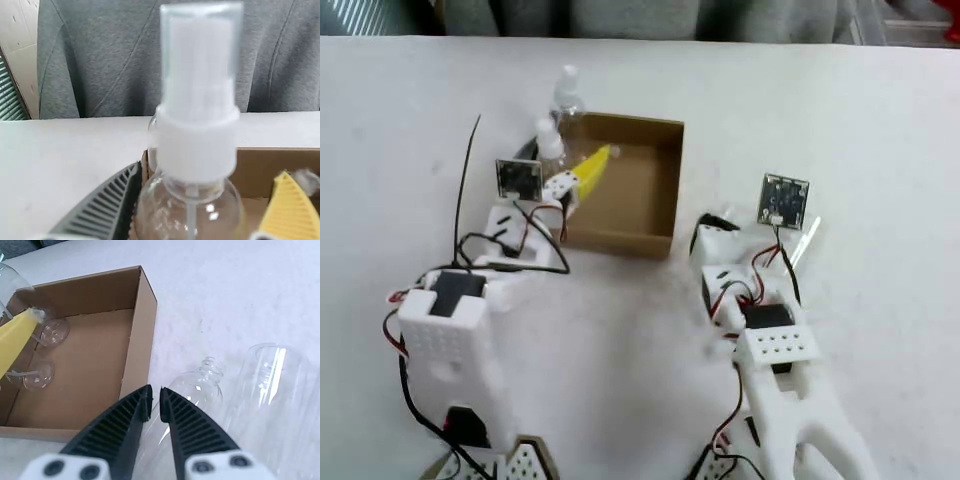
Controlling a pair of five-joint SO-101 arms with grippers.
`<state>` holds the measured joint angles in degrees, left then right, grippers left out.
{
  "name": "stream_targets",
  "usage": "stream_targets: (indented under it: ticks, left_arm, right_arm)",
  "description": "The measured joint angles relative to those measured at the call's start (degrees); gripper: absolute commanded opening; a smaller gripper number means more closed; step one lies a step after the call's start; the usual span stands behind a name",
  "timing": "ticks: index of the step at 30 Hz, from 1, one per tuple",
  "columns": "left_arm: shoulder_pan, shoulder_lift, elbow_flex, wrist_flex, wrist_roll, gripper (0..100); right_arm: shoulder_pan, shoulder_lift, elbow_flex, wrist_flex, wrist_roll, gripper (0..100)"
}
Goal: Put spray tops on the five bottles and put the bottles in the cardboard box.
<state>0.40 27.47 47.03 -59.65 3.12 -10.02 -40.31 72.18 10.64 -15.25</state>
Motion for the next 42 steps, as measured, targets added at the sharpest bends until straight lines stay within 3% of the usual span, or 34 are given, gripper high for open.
stream_targets:
  ticks: [29, 34, 42]
  left_arm:
    - [-0.26, -22.86, 22.77, 1.41, 0.0, 39]
    - [-0.26, -31.56, 24.79, 12.84, 0.0, 39]
    - [-0.26, -50.9, 24.88, 42.37, 0.0, 39]
  right_arm:
    - [0.0, 0.0, 0.0, 0.0, 0.0, 1.7]
    - [0.0, 0.0, 0.0, 0.0, 0.0, 1.7]
    - [0.0, 0.0, 0.0, 0.0, 0.0, 1.7]
